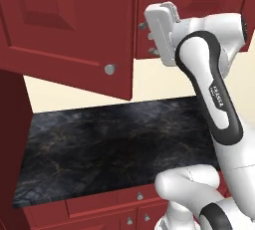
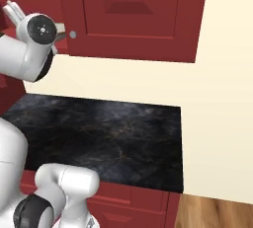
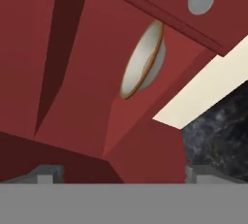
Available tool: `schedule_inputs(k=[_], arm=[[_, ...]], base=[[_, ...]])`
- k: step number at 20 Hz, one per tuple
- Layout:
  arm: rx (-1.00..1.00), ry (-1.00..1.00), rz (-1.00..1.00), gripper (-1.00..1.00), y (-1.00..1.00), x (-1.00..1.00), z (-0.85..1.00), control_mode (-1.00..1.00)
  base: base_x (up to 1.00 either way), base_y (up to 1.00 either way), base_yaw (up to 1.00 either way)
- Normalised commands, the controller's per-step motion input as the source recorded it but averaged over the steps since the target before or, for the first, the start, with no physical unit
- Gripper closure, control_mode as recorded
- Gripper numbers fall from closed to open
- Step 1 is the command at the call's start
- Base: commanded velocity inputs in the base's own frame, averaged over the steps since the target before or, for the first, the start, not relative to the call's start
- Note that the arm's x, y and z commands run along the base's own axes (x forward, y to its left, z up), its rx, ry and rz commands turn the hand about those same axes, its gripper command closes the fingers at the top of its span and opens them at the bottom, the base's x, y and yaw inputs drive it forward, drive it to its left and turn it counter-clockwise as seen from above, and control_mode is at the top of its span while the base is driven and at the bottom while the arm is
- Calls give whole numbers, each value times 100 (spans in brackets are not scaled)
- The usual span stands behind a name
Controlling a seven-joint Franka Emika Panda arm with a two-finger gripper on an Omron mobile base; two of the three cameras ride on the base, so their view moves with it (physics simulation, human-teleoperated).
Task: Move the bowls from the cabinet to the plates on the dining table.
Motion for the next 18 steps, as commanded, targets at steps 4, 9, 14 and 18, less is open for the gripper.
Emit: schedule_inputs(k=[4,9,14,18], arm=[[7,16,31,-100,6,9,0,-100],[9,14,37,-100,6,18,0,-100],[2,13,31,-100,35,18,0,-100],[0,6,20,-100,42,6,0,-100]], base=[[0,0,0],[0,0,0],[0,0,0],[0,0,0]])
